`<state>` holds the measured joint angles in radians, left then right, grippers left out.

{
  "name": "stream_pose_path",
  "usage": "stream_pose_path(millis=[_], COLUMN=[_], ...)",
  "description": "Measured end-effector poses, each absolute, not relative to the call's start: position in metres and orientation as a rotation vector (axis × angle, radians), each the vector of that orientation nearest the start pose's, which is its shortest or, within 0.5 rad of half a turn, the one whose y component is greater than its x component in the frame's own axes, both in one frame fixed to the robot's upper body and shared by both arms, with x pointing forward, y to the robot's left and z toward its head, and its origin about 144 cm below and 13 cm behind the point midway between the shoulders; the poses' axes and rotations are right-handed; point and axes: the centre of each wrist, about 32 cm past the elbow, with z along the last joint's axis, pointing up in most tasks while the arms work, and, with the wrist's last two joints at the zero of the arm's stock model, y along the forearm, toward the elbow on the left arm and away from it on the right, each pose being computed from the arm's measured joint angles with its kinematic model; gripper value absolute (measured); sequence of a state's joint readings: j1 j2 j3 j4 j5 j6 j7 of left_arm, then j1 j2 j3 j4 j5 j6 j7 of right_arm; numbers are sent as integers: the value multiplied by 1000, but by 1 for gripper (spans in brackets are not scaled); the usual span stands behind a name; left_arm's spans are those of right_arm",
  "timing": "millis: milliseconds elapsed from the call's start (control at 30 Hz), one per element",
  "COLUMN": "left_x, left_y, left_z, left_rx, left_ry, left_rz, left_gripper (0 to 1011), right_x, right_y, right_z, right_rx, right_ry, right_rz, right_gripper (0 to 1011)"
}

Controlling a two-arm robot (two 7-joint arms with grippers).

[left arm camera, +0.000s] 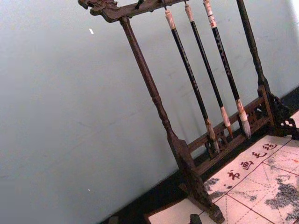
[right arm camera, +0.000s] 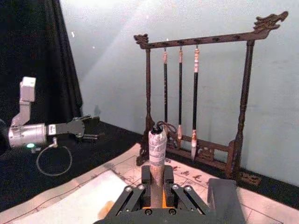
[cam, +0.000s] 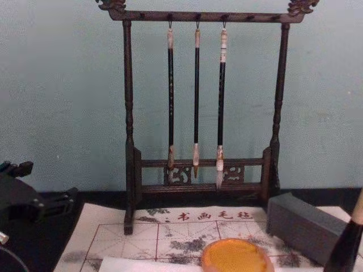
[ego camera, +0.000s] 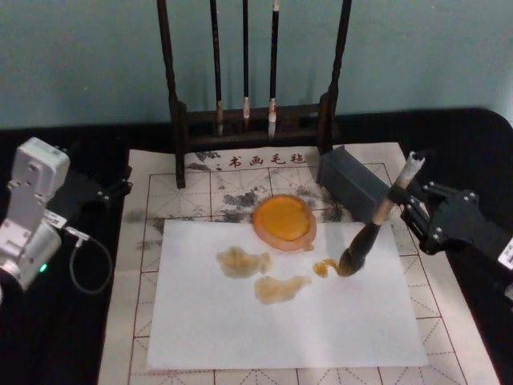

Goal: Pick up the brush from the inkstone, write on the paper, then place the brush back to its original position.

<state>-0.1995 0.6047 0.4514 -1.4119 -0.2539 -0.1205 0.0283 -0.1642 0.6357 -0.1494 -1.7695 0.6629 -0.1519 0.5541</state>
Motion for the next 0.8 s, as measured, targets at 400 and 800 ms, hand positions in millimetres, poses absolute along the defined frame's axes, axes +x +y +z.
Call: stream_pose_path(millis=[400,800], left_x=[489,489], left_y=[310,310], left_z=[1140,1140], left_rx=[305,304], left_ry=[-285,-285], left_rz=[1248,1248], left_gripper=[1001,1001], right_x=[400,397], right_y=[-326,-322], right_z=[1175,1177], right_rx=[90,96], right_ry=[20,24], right_rz=[-722,-691], right_gripper=[182,182])
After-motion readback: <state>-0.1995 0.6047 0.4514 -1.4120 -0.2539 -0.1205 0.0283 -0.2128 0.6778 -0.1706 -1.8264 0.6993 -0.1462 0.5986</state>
